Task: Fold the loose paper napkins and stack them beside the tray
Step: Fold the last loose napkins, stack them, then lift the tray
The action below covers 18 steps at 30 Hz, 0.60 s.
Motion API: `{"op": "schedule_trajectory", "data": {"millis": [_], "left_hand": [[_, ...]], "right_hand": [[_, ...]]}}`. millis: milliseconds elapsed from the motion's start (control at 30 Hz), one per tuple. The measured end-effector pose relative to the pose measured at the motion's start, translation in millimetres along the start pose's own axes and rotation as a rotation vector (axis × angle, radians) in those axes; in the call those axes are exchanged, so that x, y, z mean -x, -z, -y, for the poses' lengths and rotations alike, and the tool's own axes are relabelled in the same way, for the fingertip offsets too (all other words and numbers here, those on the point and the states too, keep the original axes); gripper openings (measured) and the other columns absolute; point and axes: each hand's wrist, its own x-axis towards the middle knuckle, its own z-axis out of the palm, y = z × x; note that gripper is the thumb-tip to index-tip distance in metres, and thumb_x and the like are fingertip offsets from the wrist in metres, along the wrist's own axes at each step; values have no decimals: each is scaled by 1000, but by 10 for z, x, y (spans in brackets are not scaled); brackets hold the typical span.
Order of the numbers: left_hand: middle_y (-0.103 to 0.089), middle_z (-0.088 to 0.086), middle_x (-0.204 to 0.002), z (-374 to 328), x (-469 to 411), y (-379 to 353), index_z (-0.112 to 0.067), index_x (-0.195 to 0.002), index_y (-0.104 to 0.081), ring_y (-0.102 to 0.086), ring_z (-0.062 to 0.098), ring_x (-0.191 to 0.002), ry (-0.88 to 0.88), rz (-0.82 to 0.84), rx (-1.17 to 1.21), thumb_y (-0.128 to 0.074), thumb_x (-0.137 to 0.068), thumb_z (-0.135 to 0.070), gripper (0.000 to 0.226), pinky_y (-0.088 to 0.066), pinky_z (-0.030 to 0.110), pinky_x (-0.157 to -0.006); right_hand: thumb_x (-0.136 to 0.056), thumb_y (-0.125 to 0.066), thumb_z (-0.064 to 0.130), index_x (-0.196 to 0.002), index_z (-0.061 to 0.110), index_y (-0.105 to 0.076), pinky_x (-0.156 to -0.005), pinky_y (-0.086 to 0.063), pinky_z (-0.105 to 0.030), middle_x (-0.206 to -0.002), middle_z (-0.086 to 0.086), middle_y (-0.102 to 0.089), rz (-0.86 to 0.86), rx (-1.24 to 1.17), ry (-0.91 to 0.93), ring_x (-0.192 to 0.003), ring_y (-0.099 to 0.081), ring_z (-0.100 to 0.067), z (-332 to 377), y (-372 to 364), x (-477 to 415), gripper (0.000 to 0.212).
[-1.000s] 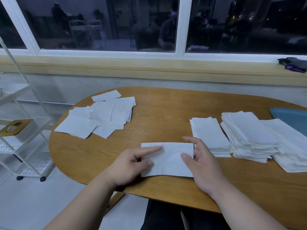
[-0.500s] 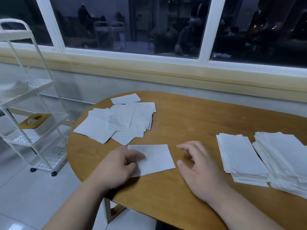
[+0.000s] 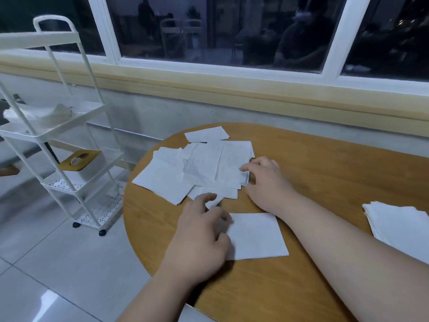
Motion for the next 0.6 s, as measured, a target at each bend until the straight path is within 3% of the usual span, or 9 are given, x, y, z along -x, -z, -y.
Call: {"op": "schedule_trajectory", "data": {"millis": [167, 400, 600], "left_hand": [[-35, -17, -144, 19, -17, -26, -37, -103, -64, -22, 0, -133, -13, -68, -12, -58, -88, -24, 21, -24, 25, -111], [-39, -17, -141, 54, -17, -55, -35, -101, -65, -21, -2, -134, -56, -96, -26, -59, -90, -27, 15, -22, 25, -112], [-41, -14, -141, 80, -19, -66, -35, -109, -64, -24, 2, -136, -99, -109, -78, -59, -90, -29, 20, -24, 27, -113]], "right_hand": [[-98, -54, 23, -107, 30, -71, -107, -34, -31, -119, 13, -51, -52, 79, 81, -121, -37, -13, -26, -83, -128, 20], [-99, -54, 21, -98, 23, -70, -102, -38, -31, -110, 12, -57, -152, -5, 118, -114, -41, -11, -58, 71, 4, 15], [-96, -58, 21, -90, 26, -68, -95, -36, -23, -104, 18, -57, -204, -2, 88, -110, -41, -1, -231, 334, 628, 13]]}}
